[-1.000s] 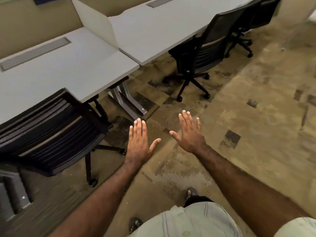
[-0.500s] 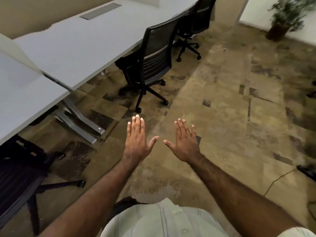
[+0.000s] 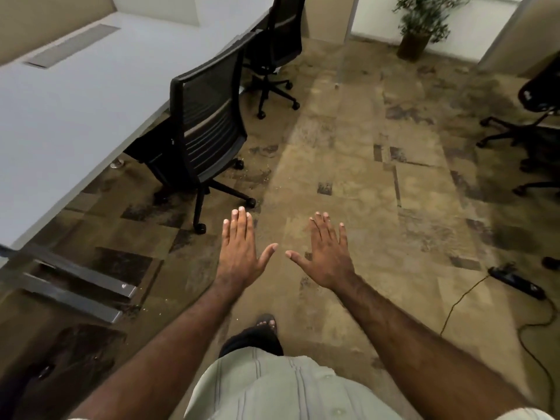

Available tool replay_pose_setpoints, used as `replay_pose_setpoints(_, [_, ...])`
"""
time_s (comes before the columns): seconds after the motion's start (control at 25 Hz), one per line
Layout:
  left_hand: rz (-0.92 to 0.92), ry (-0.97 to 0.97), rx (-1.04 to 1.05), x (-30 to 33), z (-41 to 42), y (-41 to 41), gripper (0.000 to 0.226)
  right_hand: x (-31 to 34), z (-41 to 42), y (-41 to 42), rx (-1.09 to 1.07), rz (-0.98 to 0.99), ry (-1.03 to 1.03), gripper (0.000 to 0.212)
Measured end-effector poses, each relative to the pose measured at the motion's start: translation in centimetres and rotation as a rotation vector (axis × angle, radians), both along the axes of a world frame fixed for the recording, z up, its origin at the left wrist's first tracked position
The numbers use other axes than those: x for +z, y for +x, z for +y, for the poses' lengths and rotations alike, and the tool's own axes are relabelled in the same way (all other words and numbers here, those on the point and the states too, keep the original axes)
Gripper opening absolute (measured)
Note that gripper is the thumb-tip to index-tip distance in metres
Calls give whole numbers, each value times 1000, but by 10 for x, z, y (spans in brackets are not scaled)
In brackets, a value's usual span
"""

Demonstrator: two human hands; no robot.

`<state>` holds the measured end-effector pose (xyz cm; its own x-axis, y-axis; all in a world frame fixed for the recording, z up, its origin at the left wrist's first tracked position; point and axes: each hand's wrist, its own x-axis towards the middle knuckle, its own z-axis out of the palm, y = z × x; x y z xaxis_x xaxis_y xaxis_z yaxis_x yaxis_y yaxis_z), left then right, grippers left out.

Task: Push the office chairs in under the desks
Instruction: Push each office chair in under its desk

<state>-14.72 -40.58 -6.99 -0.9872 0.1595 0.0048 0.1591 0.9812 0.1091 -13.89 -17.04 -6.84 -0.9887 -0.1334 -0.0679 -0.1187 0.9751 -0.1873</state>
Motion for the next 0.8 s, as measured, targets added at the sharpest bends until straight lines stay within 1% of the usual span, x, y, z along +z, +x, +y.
replay_pose_setpoints(0.16, [-20,55,-30,0,11,-80,105,7,14,-69,-84,-13,14,119])
replay_pose_setpoints(0.32, [-25,43,-100,-4,26,-144,107,8,27,-125,-141,-7,14,117])
replay_pose_setpoints(0.44, [-57,30,-97,-9,34,-178,107,5,41,-160,-150,-7,-13,117])
replay_pose_setpoints(0.6, [-117,-11,-94,-25,53,-219,106,-7,70,-211,-113,8,-2,118])
replay_pose_setpoints(0.8, [-122,5,-13,-29,101,-286,105,-14,125,-298,-32,2,23,119])
